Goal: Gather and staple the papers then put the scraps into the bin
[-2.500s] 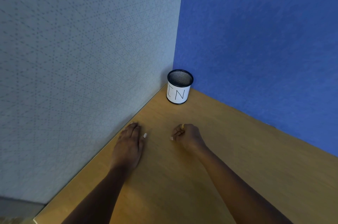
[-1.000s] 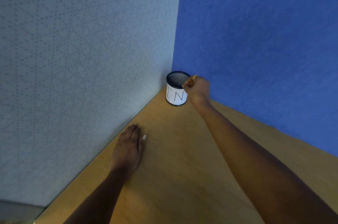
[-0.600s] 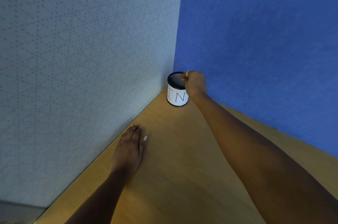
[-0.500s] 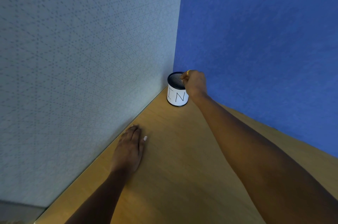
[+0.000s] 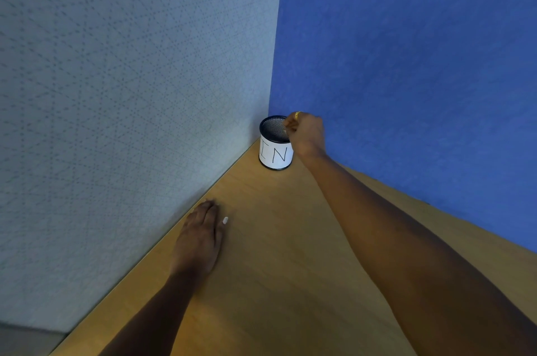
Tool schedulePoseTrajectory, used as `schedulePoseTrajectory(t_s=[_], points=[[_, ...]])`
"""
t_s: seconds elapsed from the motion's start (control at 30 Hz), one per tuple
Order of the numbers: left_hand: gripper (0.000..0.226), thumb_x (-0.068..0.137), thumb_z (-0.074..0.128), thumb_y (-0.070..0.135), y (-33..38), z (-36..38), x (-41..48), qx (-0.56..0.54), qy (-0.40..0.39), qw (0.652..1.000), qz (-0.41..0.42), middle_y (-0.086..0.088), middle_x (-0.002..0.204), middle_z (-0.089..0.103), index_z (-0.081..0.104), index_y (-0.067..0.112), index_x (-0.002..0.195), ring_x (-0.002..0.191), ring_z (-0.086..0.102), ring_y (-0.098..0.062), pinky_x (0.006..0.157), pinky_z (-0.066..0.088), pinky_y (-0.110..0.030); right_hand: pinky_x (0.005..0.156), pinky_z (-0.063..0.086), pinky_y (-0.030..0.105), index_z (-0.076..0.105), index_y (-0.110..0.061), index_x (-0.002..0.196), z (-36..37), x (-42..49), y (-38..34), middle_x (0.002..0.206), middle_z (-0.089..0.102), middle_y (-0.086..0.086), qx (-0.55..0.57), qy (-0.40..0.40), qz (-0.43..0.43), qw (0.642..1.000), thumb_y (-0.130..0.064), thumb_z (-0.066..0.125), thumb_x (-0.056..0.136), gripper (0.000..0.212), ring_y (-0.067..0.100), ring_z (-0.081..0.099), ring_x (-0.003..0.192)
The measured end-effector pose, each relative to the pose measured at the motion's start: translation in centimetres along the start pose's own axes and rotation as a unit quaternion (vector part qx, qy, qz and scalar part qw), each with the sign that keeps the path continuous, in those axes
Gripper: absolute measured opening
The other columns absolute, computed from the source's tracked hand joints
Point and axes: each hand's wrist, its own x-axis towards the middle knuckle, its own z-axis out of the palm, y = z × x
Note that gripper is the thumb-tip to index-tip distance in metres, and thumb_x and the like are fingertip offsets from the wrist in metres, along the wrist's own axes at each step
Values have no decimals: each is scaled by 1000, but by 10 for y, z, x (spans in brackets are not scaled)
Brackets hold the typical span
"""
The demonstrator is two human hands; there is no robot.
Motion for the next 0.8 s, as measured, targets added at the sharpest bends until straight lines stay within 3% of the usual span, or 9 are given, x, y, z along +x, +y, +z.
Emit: schedulePoseTrajectory(t_s=[0.13, 0.27, 0.4, 0.5, 0.63, 0.8], points=[[51, 96, 32, 38, 0, 0, 0, 4, 1, 1000, 3, -3, 150, 33, 36, 14, 141, 139, 29, -18, 113, 27, -34, 85, 54, 36, 68, -2, 98, 1, -2, -6, 102, 69, 18, -45, -33, -14, 998, 2, 50, 87, 21, 30, 65, 96], [50, 97, 33, 37, 1, -1, 0, 5, 4, 1000, 6, -4, 150, 34, 36, 13, 140, 139, 28, -18, 113, 25, -33, 94, 50, 37, 63, -5, 117, 1, -11, -7, 119, 64, 18, -60, -54, -7, 997, -5, 45, 94, 30, 32, 60, 109], [49, 97, 35, 35, 2, -1, 0, 6, 10, 1000, 10, -6, 149, 36, 37, 12, 140, 139, 30, -20, 112, 25, -34, 78, 52, 36, 66, -5, 105, -4, -37, -1, 100, 70, 16, -66, -22, -16, 997, -22, 54, 93, 24, 30, 65, 94], [49, 97, 36, 35, 2, -2, 0, 8, 9, 1000, 16, -7, 148, 37, 39, 10, 139, 138, 31, -21, 112, 27, -35, 70, 45, 32, 65, -8, 105, -5, -71, 6, 97, 70, 14, -96, -6, -28, 995, -26, 46, 96, 28, 31, 63, 90], [49, 97, 36, 34, 2, -3, 0, -2, 9, 1000, 14, -8, 147, 38, 39, 9, 138, 136, 33, -22, 112, 29, -36, 88, 45, 31, 61, -7, 117, 6, -117, 20, 121, 63, 13, -96, -87, -28, 991, -18, 40, 97, 31, 29, 59, 108], [50, 96, 38, 34, 2, -1, 2, 3, 11, 1000, 20, -12, 145, 40, 41, 5, 137, 135, 35, -26, 111, 30, -39, 116, 22, 35, 31, -12, 144, 16, -169, 34, 154, 27, 4, -159, -189, -19, 969, -33, 31, 100, 48, 19, 26, 141]])
